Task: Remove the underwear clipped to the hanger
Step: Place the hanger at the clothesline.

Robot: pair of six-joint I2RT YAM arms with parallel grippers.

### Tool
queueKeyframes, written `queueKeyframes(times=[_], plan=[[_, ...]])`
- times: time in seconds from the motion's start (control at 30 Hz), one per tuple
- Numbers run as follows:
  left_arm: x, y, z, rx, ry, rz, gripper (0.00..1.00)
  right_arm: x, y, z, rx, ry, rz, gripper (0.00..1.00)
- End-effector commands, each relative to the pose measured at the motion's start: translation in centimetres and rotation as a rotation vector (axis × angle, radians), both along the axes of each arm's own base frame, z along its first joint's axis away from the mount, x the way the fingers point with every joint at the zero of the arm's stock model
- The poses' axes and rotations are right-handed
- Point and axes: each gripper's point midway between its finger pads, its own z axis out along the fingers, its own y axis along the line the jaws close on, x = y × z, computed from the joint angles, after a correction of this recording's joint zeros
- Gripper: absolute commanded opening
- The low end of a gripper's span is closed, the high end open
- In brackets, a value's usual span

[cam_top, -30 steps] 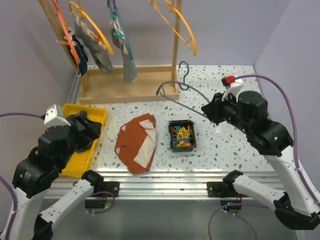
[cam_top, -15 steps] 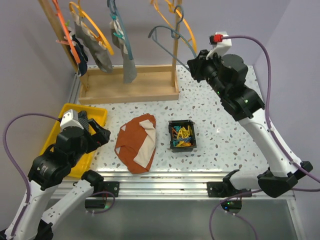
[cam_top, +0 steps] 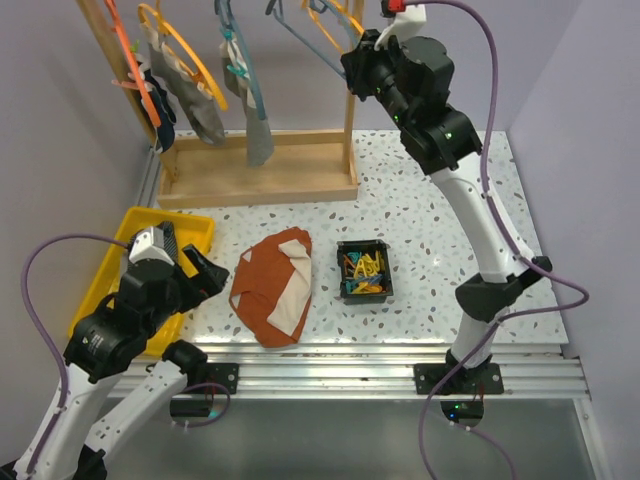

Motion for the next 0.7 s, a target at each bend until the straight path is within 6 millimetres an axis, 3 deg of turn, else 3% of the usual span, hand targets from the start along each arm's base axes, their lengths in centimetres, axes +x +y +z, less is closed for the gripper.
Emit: queueKeyframes(times=[0.0,0.17,0.4,0.53,0.6,0.63,0.67], plan=[[0.4,0.1,1.8,-0.038,-0.06,0.026,1.0,0.0,0.9,1.3,0.026,-0.016,0.031,0.0],[0.2,0.5,1.9,-0.033,-0.064,0.035,1.0,1.2,1.6,0.8,0.041,-0.005,0.029,0.0],[0.0,0.5,2.0,-0.04,-0.066,0.037,1.0,3.3,2.1,-2.1,0.006,0.052,-0.015,0.0],[0.2,0.2,2.0,-0.04,-0.064,0.024,1.0,3.5,2.0,-1.9,0.012,0.051,-0.017,0.0],[0.2,0.1,2.2,-0.041,-0.065,0.016,1.0,3.2,2.1,-2.3,0.002,0.065,-0.007,0.07],[0.3,-0.1,2.3,-0.037,-0.072,0.005,1.0,2.5,1.9,-1.5,0.012,0.055,0.007,0.13],[0.3,-0.2,2.4,-0.039,-0.072,-0.004,1.0,2.3,2.0,-2.1,0.002,0.07,0.016,0.27]])
